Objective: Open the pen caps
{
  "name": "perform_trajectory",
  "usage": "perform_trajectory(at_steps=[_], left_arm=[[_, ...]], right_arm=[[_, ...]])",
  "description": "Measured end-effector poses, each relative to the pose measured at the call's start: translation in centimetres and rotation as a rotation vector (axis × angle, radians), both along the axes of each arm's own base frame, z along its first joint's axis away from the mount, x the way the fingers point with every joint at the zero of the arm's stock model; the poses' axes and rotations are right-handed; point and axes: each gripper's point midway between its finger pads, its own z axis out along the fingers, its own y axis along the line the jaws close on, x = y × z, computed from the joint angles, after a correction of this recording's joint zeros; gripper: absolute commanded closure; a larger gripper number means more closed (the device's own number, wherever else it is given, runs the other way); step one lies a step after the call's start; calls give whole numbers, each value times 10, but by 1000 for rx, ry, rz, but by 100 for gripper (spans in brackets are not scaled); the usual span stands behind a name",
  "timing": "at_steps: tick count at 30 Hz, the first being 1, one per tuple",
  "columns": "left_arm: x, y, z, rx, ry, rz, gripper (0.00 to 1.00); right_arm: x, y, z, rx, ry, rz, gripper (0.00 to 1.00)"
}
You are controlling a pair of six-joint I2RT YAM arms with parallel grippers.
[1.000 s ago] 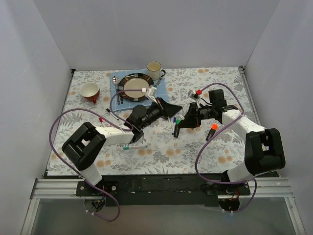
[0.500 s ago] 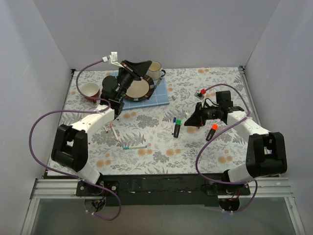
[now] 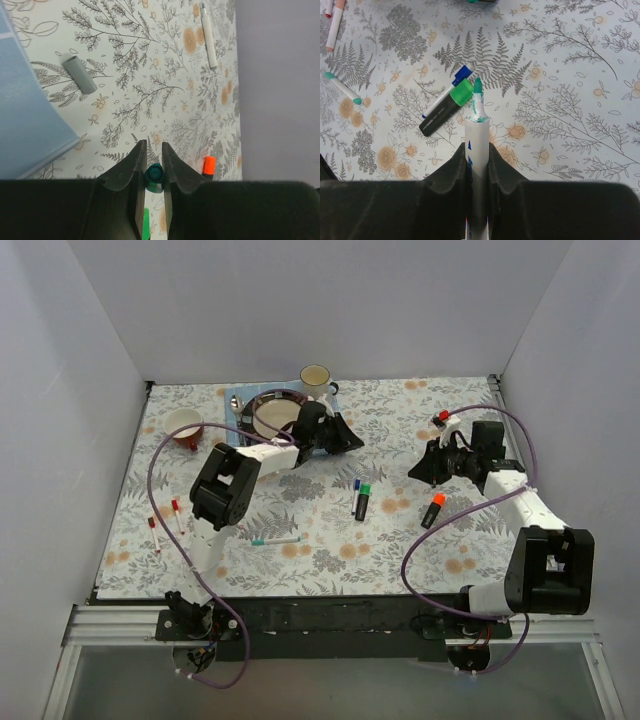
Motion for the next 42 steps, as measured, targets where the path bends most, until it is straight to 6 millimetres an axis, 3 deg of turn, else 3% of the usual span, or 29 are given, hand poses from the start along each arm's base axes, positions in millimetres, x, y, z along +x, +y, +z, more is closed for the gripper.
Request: perform_trajectory(at_steps=[5,21,27,29,31,39,42], left_arm=[[11,-21,-17,70,15,-24,83],[30,-8,-44,230,27,36,58],[27,0,-35,272,-33,16,30],[19,7,-19,291,-74,0,14],[9,18,12,302,-146,-5,4],[-62,84,192,183,-519,85,2],[-101,110,230,140,-624,97,2]], right_arm=[[3,-9,-10,0,32,-26,99],[4,-15,-25,7,88,-41,99],[17,-32,-35,-66,83,-103,98],[25,-39,-38,-103,81,-127,96],[39,-47,-41,-143,74,-148,96],[125,-85,-58,-336,75,-233,87],[147,-95,-72,-408,97,-250,84]])
